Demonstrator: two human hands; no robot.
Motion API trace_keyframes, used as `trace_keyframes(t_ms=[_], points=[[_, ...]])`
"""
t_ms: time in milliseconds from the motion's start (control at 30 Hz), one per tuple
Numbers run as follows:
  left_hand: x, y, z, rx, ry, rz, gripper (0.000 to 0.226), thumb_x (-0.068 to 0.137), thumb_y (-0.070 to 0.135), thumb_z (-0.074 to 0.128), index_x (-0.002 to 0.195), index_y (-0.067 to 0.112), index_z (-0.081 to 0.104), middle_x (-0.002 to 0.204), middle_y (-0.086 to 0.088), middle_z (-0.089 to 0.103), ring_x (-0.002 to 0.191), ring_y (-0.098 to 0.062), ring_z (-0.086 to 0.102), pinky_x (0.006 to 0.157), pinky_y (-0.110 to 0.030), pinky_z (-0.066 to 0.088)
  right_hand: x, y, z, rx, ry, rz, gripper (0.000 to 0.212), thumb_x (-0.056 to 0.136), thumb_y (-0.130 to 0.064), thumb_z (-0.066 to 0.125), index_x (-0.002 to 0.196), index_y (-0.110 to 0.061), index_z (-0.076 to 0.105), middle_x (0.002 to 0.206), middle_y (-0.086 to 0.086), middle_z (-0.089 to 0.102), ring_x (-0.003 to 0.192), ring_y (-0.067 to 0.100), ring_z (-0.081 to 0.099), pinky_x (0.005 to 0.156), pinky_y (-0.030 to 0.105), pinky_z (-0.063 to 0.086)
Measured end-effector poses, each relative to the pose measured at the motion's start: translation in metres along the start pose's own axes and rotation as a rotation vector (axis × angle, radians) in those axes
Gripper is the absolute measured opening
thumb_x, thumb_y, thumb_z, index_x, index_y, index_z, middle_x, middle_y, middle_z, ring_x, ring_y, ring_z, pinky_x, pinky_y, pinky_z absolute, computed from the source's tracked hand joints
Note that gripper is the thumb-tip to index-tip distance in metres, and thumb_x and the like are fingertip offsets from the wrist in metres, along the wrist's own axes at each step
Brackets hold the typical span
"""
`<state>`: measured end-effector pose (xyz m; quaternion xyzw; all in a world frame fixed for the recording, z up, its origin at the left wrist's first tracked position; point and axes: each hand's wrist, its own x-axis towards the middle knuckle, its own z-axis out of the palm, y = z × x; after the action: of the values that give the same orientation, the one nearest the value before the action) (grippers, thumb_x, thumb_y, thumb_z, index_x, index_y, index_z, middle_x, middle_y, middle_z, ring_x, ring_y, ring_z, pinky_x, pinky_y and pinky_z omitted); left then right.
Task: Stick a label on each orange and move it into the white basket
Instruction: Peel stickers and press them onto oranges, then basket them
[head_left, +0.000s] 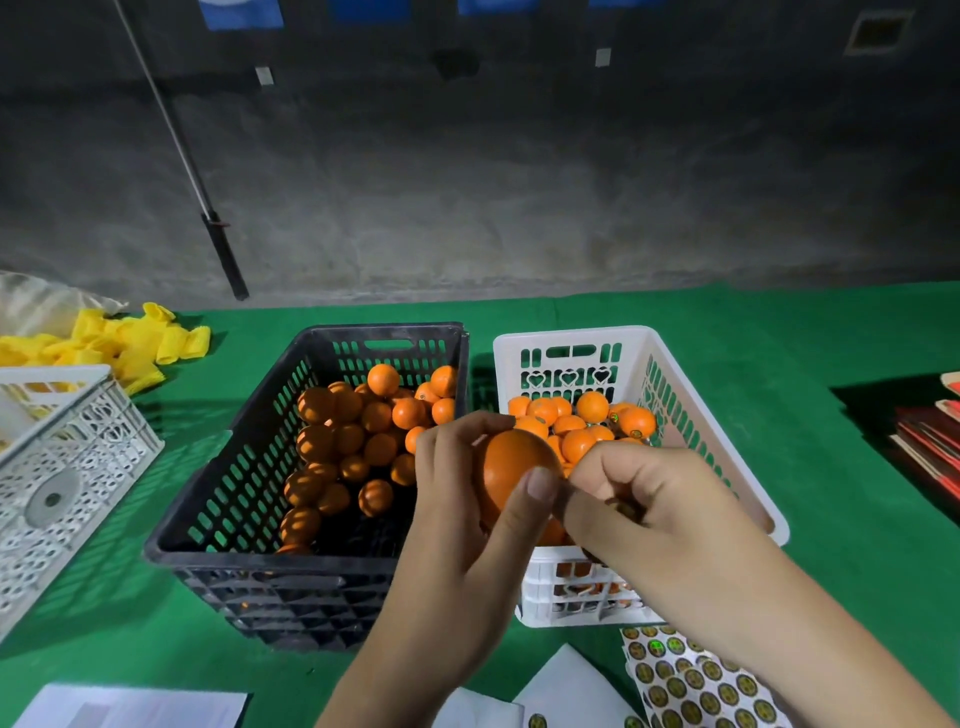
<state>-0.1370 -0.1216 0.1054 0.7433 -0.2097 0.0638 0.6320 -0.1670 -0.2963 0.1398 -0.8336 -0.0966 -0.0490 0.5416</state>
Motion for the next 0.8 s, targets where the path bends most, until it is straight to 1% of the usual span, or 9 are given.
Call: trace_keyframes(t_ms=[100,200,367,500,567,633,700,733,800], points=[[0.002,0.002,0.000,-0.152,-0.037,0.016,0.053,0.087,0.075,0.059,0.125,0.040,0.047,0.113,0.019,0.057,0.092,-0.004,0.064,0.074,-0.024,0.056,0.002,0.002,-0.005,-0.123,0.055,-0.018,0.043,0.081,-0.072,0.062,0.065,-0.032,0.061,0.053,-0.012,0.047,0.050,0.004,0.039,0.050,0.019,0.032],[0.003,0.001,0.001,-0.319,-0.110,0.012,0.047,0.090,0.067,0.063,0.122,0.036,0.051,0.104,0.014,0.062,0.079,-0.001,0.061,0.066,-0.019,0.053,0.004,0.002,-0.012,-0.096,0.003,0.054,0.068,0.065,-0.096,0.056,0.064,-0.028,0.061,0.052,-0.008,0.045,0.048,0.006,0.038,0.049,0.025,0.032],[0.006,-0.011,0.004,-0.413,-0.143,-0.068,0.057,0.080,0.060,0.081,0.123,0.034,0.054,0.096,-0.002,0.065,0.069,-0.019,0.059,0.063,-0.031,0.052,0.005,0.013,-0.011,-0.019,-0.033,0.067,0.060,0.075,-0.085,0.060,0.060,-0.027,0.058,0.052,-0.011,0.042,0.048,0.005,0.036,0.047,0.016,0.029],[0.001,-0.026,0.009,-0.436,-0.166,-0.115,0.055,0.087,0.058,0.075,0.129,0.030,0.053,0.092,-0.004,0.061,0.074,-0.022,0.055,0.071,-0.033,0.051,0.000,0.032,-0.003,-0.073,-0.108,0.104,0.080,0.087,-0.088,0.042,0.081,-0.013,0.070,0.054,-0.003,0.038,0.049,0.008,0.038,0.050,0.022,0.030],[0.000,-0.034,0.012,-0.446,-0.166,-0.156,0.048,0.092,0.052,0.071,0.130,0.028,0.055,0.096,-0.004,0.062,0.082,-0.020,0.059,0.078,-0.034,0.054,-0.004,0.034,0.005,-0.042,-0.151,0.134,0.078,0.093,-0.086,0.030,0.090,-0.023,0.076,0.061,0.004,0.049,0.055,0.014,0.047,0.056,0.025,0.036],[0.002,-0.037,0.016,-0.497,-0.113,-0.261,0.034,0.092,0.045,0.059,0.121,0.028,0.063,0.093,-0.005,0.064,0.075,-0.017,0.057,0.069,-0.028,0.052,-0.003,0.037,0.014,0.099,-0.139,0.226,0.079,0.087,-0.091,0.028,0.085,-0.033,0.080,0.078,-0.003,0.072,0.073,0.007,0.065,0.069,0.017,0.047],[0.004,-0.041,0.018,-0.514,-0.031,-0.358,0.031,0.090,0.044,0.049,0.110,0.029,0.067,0.083,-0.001,0.065,0.061,-0.017,0.048,0.056,-0.026,0.043,0.003,0.047,0.022,0.257,-0.038,0.422,0.084,0.074,-0.096,0.037,0.062,-0.025,0.080,0.092,0.023,0.074,0.090,0.029,0.069,0.085,0.029,0.049],[0.005,-0.045,0.018,-0.491,0.002,-0.367,0.031,0.092,0.048,0.047,0.107,0.029,0.067,0.079,0.001,0.065,0.058,-0.016,0.045,0.054,-0.027,0.038,0.003,0.055,0.025,0.279,0.005,0.508,0.080,0.086,-0.086,0.041,0.052,-0.022,0.076,0.097,0.039,0.067,0.093,0.042,0.066,0.087,0.042,0.048],[0.004,-0.054,0.020,-0.420,0.017,-0.322,0.041,0.096,0.062,0.048,0.106,0.026,0.066,0.072,0.001,0.058,0.055,-0.015,0.043,0.052,-0.028,0.035,-0.005,0.070,0.028,0.258,0.024,0.530,0.068,0.109,-0.044,0.044,0.052,-0.019,0.074,0.093,0.045,0.061,0.096,0.061,0.059,0.079,0.053,0.049]])
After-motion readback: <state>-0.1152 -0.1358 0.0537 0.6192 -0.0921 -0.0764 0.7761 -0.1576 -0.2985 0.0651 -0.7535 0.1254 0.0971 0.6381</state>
